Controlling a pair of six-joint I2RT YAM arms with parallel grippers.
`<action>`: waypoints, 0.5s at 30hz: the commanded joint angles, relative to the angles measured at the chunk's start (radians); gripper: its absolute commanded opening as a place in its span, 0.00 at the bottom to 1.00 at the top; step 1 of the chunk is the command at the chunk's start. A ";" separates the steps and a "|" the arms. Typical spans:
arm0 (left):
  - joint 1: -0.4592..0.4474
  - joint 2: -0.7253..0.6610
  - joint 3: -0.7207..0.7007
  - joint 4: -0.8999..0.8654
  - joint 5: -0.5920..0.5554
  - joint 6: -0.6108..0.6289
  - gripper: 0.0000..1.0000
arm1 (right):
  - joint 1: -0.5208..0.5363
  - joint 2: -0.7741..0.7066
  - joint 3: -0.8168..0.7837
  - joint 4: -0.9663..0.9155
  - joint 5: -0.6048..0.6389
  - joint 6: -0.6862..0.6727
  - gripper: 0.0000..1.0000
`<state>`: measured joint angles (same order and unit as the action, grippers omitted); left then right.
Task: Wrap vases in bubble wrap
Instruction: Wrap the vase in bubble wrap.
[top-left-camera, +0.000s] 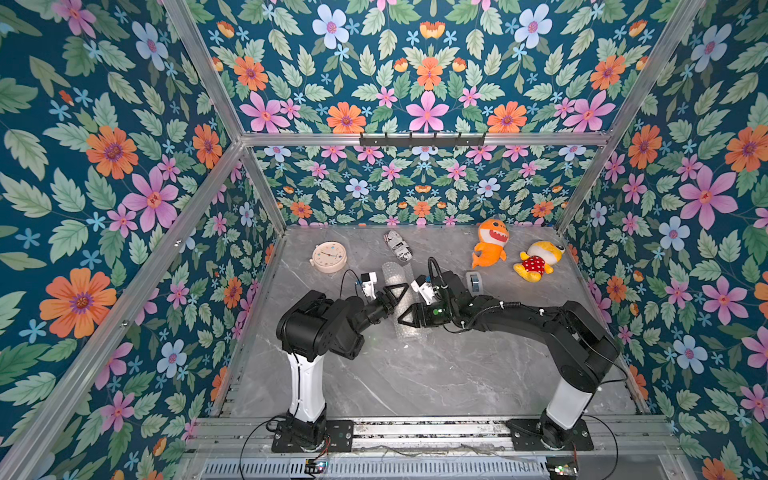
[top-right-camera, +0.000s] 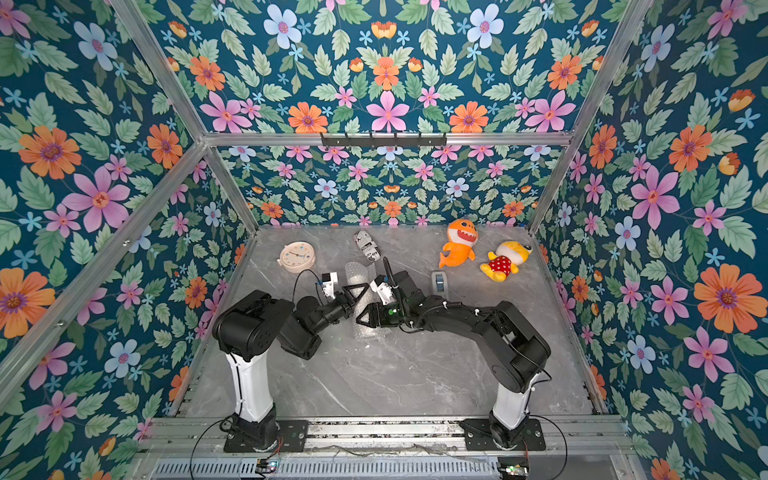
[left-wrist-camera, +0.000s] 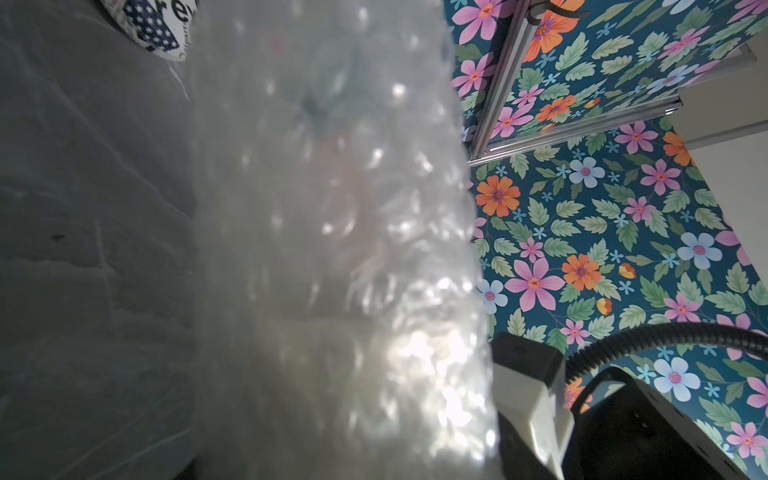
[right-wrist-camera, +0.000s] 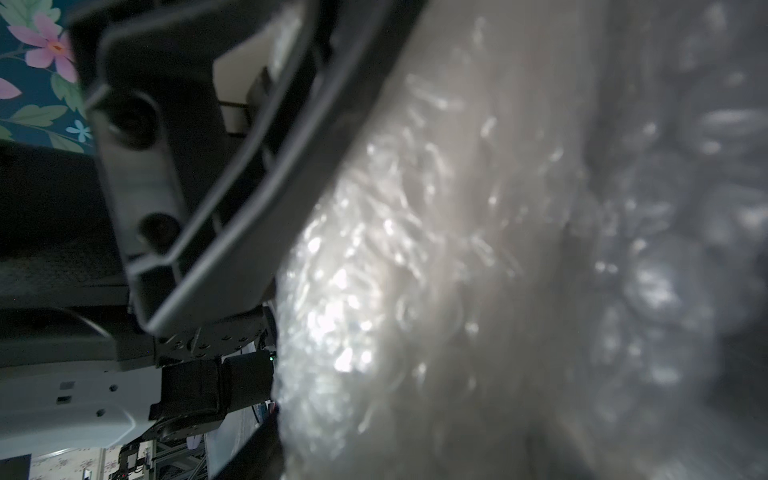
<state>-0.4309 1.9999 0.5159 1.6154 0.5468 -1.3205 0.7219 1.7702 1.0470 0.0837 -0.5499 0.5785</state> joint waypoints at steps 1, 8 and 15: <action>-0.001 0.009 0.009 0.039 -0.014 -0.005 0.67 | 0.020 -0.028 0.033 -0.079 0.086 -0.063 0.57; -0.001 -0.020 0.014 -0.064 -0.047 0.027 1.00 | 0.069 -0.031 0.122 -0.294 0.316 -0.161 0.56; -0.011 -0.103 0.024 -0.227 -0.075 0.097 1.00 | 0.103 -0.003 0.171 -0.374 0.419 -0.192 0.56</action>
<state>-0.4339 1.9175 0.5327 1.4616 0.4904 -1.2747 0.8223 1.7618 1.2053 -0.2733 -0.1909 0.4198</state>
